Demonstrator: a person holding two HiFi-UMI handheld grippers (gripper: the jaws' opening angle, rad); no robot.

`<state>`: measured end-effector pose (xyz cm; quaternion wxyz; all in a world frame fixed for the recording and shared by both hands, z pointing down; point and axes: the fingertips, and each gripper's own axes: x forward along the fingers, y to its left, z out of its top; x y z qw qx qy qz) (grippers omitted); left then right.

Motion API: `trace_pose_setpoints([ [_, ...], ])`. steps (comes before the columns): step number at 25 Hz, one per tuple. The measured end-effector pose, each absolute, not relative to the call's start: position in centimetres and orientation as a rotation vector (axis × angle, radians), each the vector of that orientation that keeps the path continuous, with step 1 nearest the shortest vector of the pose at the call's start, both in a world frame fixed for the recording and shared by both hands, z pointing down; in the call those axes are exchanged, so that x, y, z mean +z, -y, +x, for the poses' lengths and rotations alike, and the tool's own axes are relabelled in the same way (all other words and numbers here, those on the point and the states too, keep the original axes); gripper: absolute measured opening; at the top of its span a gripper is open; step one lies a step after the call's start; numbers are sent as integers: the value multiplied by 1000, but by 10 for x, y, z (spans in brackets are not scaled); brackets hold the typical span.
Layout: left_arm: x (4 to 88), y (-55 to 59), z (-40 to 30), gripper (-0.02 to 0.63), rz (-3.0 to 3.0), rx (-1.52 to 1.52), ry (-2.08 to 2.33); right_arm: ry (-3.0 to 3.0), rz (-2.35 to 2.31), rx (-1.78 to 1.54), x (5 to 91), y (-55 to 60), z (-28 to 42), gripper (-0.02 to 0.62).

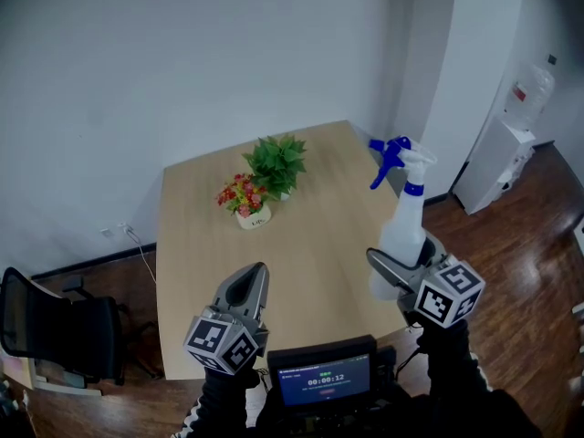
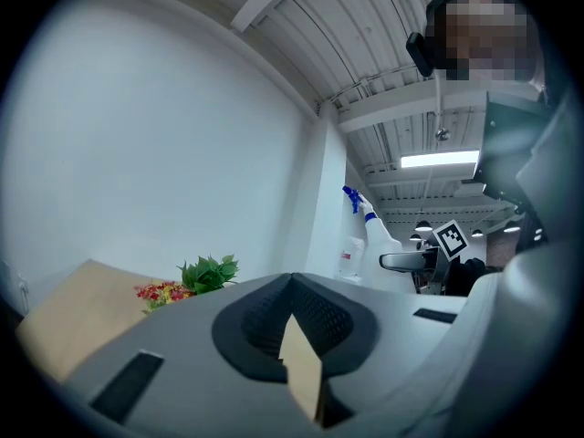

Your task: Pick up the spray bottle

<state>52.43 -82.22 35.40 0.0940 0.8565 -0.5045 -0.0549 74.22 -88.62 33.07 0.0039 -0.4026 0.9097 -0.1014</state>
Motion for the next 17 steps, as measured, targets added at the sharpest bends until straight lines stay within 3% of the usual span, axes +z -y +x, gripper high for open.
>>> trace_pose_setpoints([
  [17,342,829,531,0,2558,-170,1521,-2874,-1277,-256,323,888,745,431],
])
